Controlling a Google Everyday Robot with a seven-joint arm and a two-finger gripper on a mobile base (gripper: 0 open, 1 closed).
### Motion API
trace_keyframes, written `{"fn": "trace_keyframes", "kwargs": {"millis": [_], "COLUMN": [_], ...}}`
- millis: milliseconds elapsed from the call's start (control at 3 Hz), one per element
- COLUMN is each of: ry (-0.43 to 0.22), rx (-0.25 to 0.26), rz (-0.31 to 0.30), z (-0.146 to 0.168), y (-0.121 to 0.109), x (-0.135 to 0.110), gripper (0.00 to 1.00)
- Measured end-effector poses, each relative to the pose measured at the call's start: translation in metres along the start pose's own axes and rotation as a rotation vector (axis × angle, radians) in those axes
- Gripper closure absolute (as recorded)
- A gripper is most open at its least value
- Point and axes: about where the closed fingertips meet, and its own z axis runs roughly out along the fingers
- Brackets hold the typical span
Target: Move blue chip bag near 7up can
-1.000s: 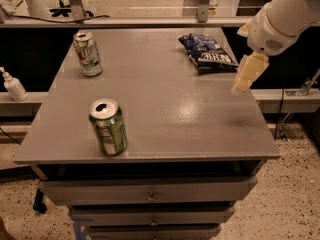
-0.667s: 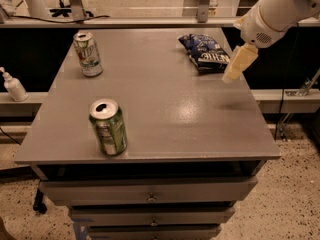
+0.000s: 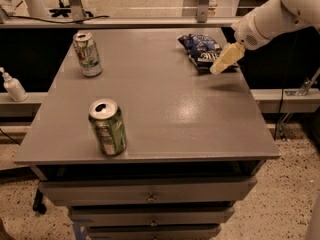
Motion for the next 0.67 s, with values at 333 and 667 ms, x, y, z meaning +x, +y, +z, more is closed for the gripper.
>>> {"fn": "trace_keyframes", "kwargs": {"millis": [333,667], "ry": [-0.044,-0.066], "rx": [0.006,-0.007], "rz": [0.066,0.127], "z": [0.023,0.041], "y": [-0.006,-0.002], "x": [0.005,0.007], "gripper": [0.00,0.18]}}
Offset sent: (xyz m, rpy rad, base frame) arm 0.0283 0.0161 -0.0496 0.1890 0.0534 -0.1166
